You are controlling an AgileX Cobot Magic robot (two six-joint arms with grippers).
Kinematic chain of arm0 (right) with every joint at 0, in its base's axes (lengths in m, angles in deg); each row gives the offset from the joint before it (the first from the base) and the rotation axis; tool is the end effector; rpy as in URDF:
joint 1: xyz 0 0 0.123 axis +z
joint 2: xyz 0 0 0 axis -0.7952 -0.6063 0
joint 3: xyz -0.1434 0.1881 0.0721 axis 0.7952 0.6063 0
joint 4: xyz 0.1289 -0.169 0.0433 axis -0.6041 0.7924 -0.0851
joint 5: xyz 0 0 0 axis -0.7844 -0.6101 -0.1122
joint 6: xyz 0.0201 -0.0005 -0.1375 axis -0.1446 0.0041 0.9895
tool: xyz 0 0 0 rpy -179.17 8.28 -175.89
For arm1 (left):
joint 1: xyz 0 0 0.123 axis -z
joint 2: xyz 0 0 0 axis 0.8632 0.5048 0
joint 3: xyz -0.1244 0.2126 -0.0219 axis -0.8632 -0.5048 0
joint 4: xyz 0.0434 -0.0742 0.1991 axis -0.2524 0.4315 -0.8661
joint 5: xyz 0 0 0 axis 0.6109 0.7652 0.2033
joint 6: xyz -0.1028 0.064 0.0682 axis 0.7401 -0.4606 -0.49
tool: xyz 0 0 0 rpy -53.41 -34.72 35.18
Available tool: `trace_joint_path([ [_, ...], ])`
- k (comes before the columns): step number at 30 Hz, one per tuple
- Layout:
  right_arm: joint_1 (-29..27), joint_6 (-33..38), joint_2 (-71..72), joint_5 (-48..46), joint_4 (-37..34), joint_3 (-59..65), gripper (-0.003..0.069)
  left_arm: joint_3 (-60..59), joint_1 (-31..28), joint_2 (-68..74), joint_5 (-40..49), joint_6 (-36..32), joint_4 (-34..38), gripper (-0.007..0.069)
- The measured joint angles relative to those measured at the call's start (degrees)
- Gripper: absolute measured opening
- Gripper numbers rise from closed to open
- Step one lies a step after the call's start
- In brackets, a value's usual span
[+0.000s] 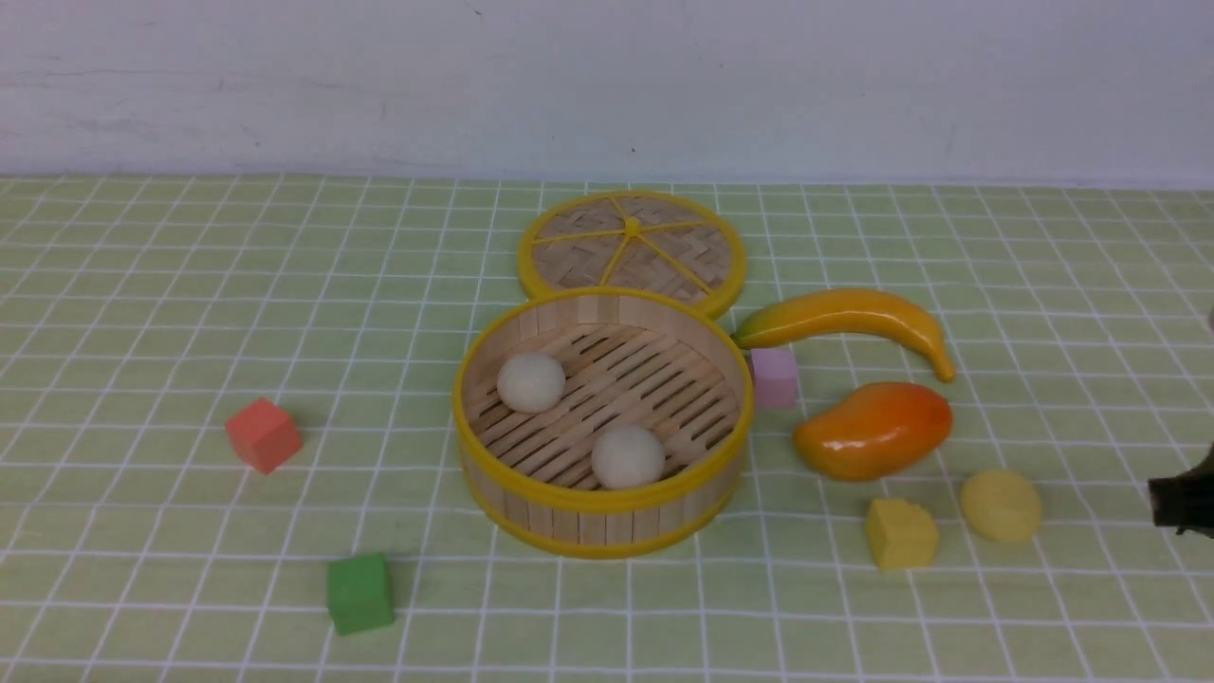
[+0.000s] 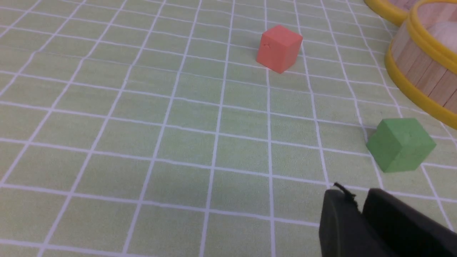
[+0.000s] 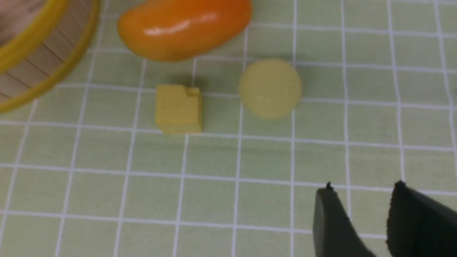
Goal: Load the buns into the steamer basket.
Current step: Use the right arm to grab a steamed stuffed bun
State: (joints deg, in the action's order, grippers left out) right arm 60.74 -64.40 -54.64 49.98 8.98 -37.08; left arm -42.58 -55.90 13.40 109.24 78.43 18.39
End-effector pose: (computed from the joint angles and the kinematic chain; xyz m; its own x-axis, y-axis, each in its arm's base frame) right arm 0.2209 0.0274 0.2248 -0.7920 -0.0068 -0.6105 -0.0407 0.9983 0.0417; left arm 0.1011 -0.0017 0.1574 -0.2983 -0.1632 -0.9404 -0.0230 0.9862 -0.1639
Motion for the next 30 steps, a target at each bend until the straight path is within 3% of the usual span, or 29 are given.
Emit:
trace_joint_path([
  [5,0.0,0.1,-10.6,-4.1,-2.5,-8.1,0.024,0.0,0.0,0.0,0.0,0.0,0.0,0.0101],
  [14,0.0,3.3,-25.6,-1.7,-7.6,-16.5,0.024,-0.1,0.0,0.0,0.0,0.0,0.0,0.0111],
  [23,0.0,4.0,-31.6,1.5,0.8,-18.0,0.024,-0.1,0.0,0.0,0.0,0.0,-0.2,0.012],
  [30,0.0,0.6,-34.1,2.8,1.4,-18.0,0.024,-0.1,0.0,0.0,0.0,0.0,-0.2,0.0124],
])
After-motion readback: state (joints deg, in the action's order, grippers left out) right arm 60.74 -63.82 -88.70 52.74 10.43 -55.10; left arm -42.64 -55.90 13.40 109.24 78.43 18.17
